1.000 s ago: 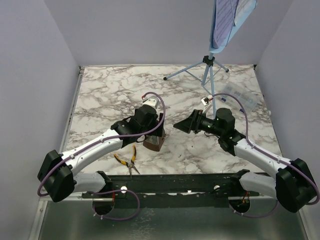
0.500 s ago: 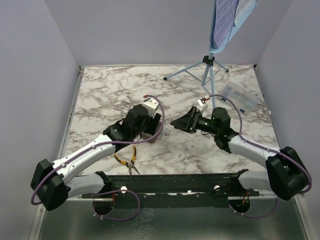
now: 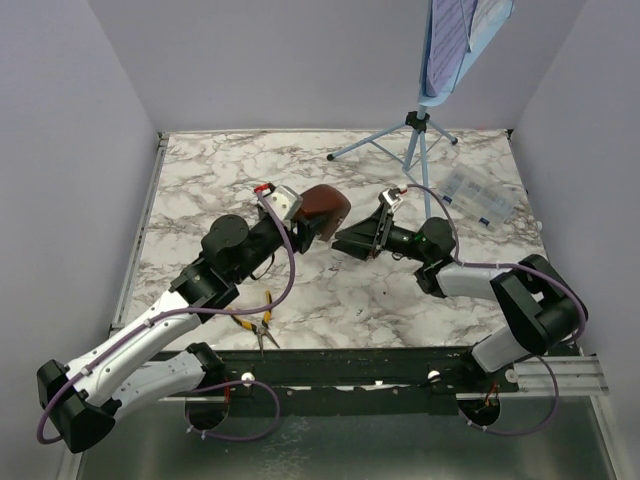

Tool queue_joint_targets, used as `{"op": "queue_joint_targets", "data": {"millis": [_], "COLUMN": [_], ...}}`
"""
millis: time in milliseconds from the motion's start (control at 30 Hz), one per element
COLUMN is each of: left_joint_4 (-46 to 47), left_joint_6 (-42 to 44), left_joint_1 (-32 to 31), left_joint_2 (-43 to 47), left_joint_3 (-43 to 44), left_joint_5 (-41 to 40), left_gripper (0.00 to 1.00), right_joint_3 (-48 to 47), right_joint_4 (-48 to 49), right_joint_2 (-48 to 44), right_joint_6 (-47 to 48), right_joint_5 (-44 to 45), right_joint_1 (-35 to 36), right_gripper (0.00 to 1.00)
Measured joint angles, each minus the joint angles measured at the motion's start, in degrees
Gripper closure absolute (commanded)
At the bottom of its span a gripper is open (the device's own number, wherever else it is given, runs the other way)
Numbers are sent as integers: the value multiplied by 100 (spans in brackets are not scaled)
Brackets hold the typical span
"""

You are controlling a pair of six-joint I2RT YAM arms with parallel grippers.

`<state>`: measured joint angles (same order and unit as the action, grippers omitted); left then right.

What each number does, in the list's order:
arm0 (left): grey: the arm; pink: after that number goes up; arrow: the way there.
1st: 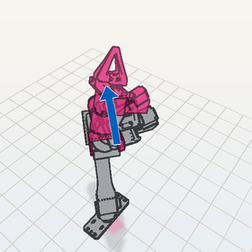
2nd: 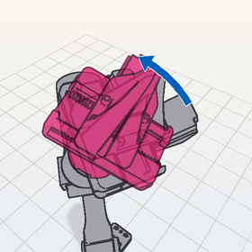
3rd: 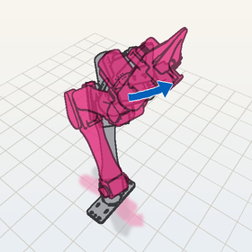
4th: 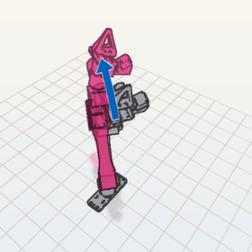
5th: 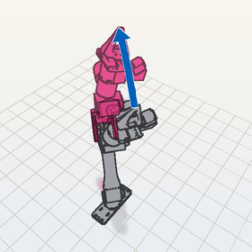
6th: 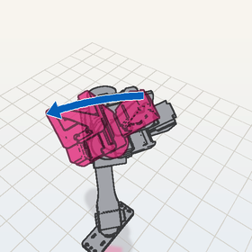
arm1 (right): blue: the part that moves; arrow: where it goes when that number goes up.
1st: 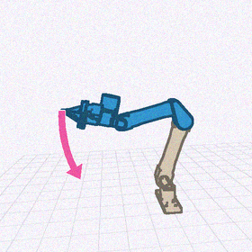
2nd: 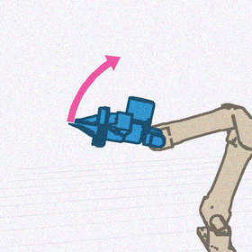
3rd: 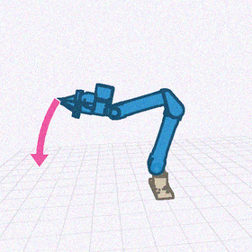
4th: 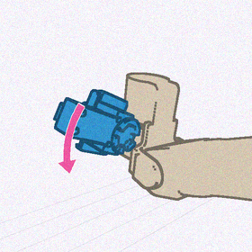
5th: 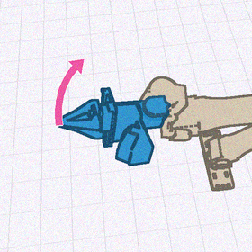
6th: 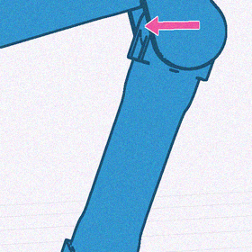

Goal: Set up the instrument practice props

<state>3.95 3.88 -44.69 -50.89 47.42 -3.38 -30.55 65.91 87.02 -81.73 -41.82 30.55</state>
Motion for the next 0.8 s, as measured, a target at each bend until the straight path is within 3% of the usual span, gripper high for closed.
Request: {"op": "queue_joint_targets", "data": {"millis": [333,800], "left_joint_4": [120,205], "left_joint_6": [37,116], "left_joint_1": [22,46], "left_joint_2": [74,581], "left_joint_3": [13,0], "left_joint_5": [625,964], "left_gripper": [100,100], "right_joint_3": [-42,-39], "right_joint_4": [1379,1711], "right_joint_2": [374,164], "right_joint_6": [-793,-973], "right_joint_5": [-7,-9], "right_joint_1": [13,-59], "right_gripper": [20,29]}}
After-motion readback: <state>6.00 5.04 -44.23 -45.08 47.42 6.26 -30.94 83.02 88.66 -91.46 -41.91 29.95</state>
